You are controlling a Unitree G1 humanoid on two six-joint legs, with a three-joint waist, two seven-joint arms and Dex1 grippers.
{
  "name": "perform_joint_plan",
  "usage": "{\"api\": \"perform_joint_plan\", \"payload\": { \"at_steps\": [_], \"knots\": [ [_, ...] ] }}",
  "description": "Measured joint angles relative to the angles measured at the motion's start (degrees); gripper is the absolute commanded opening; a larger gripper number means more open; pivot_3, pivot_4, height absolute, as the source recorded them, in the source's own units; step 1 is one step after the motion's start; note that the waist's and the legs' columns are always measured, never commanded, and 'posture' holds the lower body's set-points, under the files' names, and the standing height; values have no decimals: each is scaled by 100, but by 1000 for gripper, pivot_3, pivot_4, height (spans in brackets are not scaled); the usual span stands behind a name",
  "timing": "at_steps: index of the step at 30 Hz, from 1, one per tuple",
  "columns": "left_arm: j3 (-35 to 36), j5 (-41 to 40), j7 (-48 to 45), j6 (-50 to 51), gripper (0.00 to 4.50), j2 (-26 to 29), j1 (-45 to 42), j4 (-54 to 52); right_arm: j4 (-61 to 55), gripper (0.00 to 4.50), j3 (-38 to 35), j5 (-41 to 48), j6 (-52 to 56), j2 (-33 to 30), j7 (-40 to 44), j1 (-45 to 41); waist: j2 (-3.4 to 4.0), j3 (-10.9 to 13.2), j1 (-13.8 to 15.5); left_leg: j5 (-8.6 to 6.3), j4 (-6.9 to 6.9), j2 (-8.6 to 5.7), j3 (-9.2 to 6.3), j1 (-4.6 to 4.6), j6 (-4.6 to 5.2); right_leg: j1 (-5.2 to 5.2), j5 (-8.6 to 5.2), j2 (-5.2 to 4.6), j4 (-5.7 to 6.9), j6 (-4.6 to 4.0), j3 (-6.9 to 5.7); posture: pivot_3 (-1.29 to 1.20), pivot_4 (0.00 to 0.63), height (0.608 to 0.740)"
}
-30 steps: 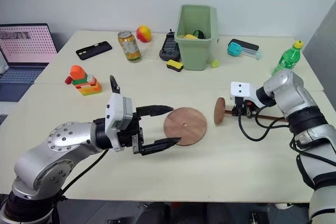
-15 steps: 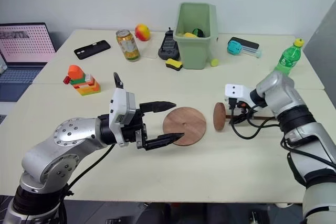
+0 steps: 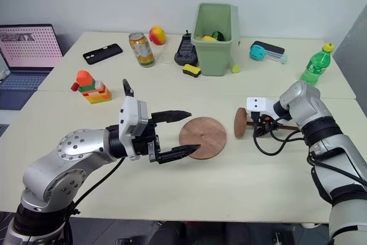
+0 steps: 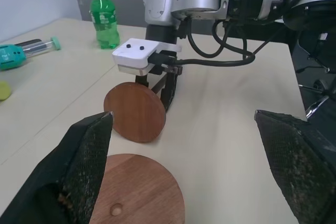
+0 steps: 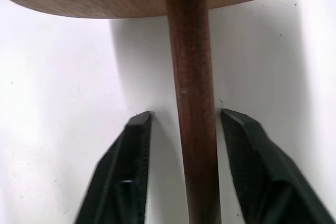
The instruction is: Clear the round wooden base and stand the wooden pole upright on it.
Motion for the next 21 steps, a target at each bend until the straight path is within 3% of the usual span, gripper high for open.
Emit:
{"api": "perform_joint_plan", "payload": {
  "at_steps": [5, 12, 17, 19, 21],
  "knots": [
    [-1, 2, -1, 1, 4500, 0, -2, -3, 105, 276, -62, 4, 17, 109, -57, -45, 0, 0, 0, 0, 0, -1, 1, 0, 0, 0, 0, 0, 0, 0, 0, 0, 150, 740],
    [15, 42, -83, -34, 4500, 95, 23, -2, 212, 277, -437, 166, 379, 233, -223, -243, 0, 0, -2, 0, 0, 0, 3, 0, -1, -4, 0, 0, 6, 0, 0, 0, 150, 740],
    [561, 10, 386, -51, 4500, -121, 599, 11, -602, 277, -2190, 1615, 1832, 1087, -1079, -834, 4, 2, -142, 0, -9, 14, 0, -1, -1, -14, 0, 3, 15, -1, 5, 0, 150, 740],
    [969, 15, 755, -49, 4500, -260, 1240, -192, -1471, 277, -3425, 2437, 2393, 2064, -2411, -995, 7, 0, -198, -1, -16, 28, -2, 1, -2, -14, -1, 11, 15, -1, 9, 0, 150, 740],
    [1090, 150, 972, -100, 4500, -364, 1831, -352, -2202, 277, -4038, 2936, 2565, 2789, -3428, -960, 1, -2, -174, -1, -24, 26, -17, -9, -2, -19, -2, 12, 13, -3, -4, 0, 150, 740]
  ]
}}
